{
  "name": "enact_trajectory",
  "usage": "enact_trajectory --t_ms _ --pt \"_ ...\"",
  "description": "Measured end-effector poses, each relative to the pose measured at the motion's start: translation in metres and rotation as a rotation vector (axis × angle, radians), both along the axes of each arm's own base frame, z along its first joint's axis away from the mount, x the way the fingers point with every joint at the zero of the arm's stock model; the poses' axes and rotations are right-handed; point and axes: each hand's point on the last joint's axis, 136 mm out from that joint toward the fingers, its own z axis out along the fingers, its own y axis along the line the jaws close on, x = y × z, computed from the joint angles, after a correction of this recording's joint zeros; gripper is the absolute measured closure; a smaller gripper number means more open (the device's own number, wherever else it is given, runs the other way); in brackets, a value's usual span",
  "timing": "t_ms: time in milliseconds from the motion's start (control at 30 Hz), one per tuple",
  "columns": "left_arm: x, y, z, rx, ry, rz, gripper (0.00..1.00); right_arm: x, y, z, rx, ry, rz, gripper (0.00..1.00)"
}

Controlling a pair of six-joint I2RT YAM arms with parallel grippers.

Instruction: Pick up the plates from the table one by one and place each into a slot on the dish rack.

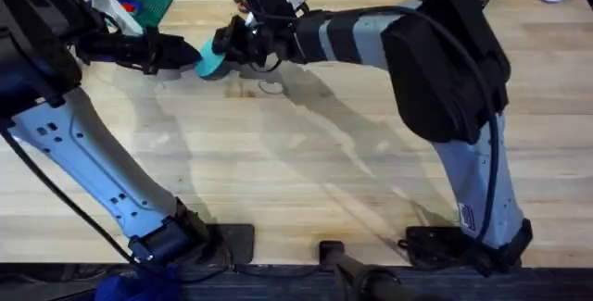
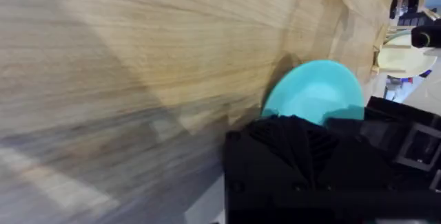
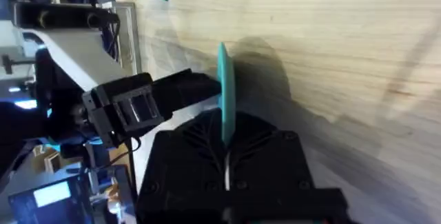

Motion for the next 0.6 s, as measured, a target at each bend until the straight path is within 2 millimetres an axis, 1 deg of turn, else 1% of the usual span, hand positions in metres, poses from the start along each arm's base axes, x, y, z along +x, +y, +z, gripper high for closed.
enact_trajectory --t_ms 200,433,500,567,600 --pt "-0.001 0.0 0.0 -0.001 0.005 -0.001 0.96 -0.005 -0.001 -0.001 0.023 0.032 0.044 0.973" --pt "-0.01 -0.006 0.003 0.029 0.086 -0.026 0.96 -0.001 -0.014 -0.004 0.068 0.082 0.104 0.973" --pt "-0.011 -0.008 0.008 0.063 0.104 -0.042 0.96 -0.001 -0.016 -0.002 0.078 0.088 0.121 0.973" --pt "-0.009 -0.005 0.02 0.104 0.103 -0.051 0.96 0.0 -0.019 0.0 0.09 0.081 0.136 0.973" --pt "-0.007 -0.001 0.028 0.136 0.094 -0.052 0.96 0.001 -0.02 0.001 0.096 0.074 0.146 0.973"
